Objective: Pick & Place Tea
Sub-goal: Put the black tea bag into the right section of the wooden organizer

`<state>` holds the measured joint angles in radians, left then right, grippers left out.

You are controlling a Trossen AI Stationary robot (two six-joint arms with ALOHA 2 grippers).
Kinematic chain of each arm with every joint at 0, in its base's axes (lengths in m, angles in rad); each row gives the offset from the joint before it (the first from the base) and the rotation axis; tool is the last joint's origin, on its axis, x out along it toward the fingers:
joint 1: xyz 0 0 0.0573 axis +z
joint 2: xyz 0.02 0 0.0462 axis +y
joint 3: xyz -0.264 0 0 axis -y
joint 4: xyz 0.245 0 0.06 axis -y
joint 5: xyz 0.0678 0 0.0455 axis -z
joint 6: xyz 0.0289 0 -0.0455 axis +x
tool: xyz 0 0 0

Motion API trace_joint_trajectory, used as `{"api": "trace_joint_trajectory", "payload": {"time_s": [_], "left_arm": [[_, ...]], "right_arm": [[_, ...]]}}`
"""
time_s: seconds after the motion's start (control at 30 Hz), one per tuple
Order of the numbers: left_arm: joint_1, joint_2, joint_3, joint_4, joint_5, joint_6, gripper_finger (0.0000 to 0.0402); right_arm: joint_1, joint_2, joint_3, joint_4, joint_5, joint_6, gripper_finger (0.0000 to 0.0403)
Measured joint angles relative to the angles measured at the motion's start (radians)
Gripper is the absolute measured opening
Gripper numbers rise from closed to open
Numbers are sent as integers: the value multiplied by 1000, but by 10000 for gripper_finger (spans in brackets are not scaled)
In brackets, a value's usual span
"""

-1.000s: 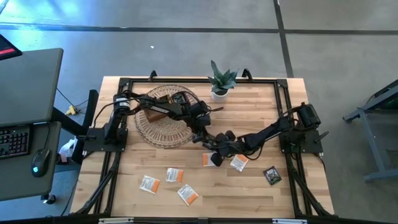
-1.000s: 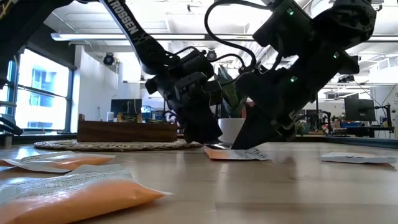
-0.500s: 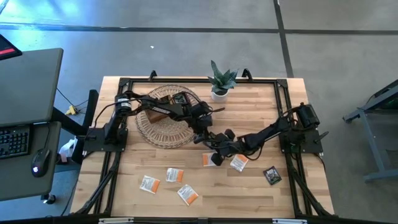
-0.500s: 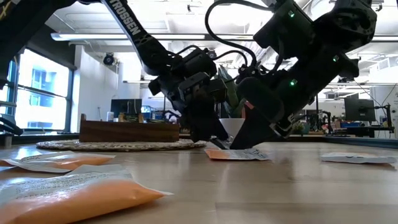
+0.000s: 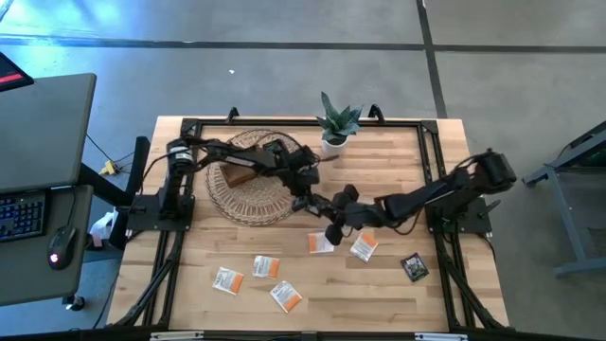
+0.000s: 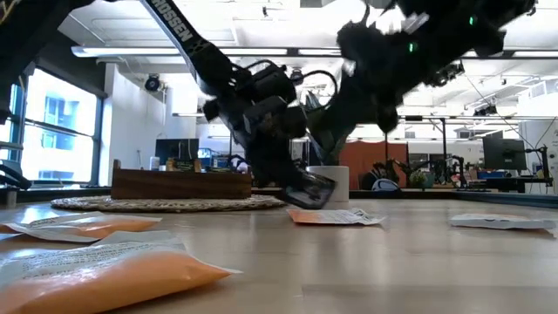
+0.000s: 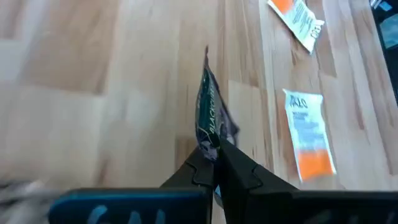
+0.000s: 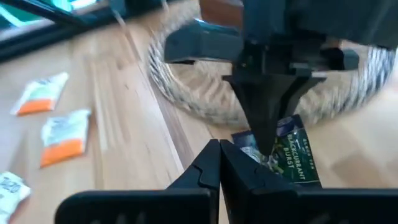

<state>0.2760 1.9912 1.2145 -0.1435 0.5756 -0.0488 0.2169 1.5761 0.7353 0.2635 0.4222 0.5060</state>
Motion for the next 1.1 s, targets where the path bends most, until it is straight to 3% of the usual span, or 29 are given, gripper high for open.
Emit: {"api": "trace_joint_trajectory", "payload": {"time_s": [0.23,0.4,0.53,0.63,0.8,1.1], "left_arm": [[65,-215,3,-106,-98,77,2],[137,-363,2,-206,-289,109,2],[217,-458,-45,-249,-324,114,1],[279,-528,-142,-204,-332,88,1],[342,-594,-351,17,-365,-10,1],[308,-593,-540,207,-624,-91,1]], "right_arm": [[-7,-159,1,10,152,-196,1],[-16,-259,1,3,162,-246,1],[-8,-290,3,-19,172,-246,1],[5,-288,3,-73,171,-246,1],[13,-287,3,-133,172,-246,1],[5,-287,3,-128,175,-246,1]]}}
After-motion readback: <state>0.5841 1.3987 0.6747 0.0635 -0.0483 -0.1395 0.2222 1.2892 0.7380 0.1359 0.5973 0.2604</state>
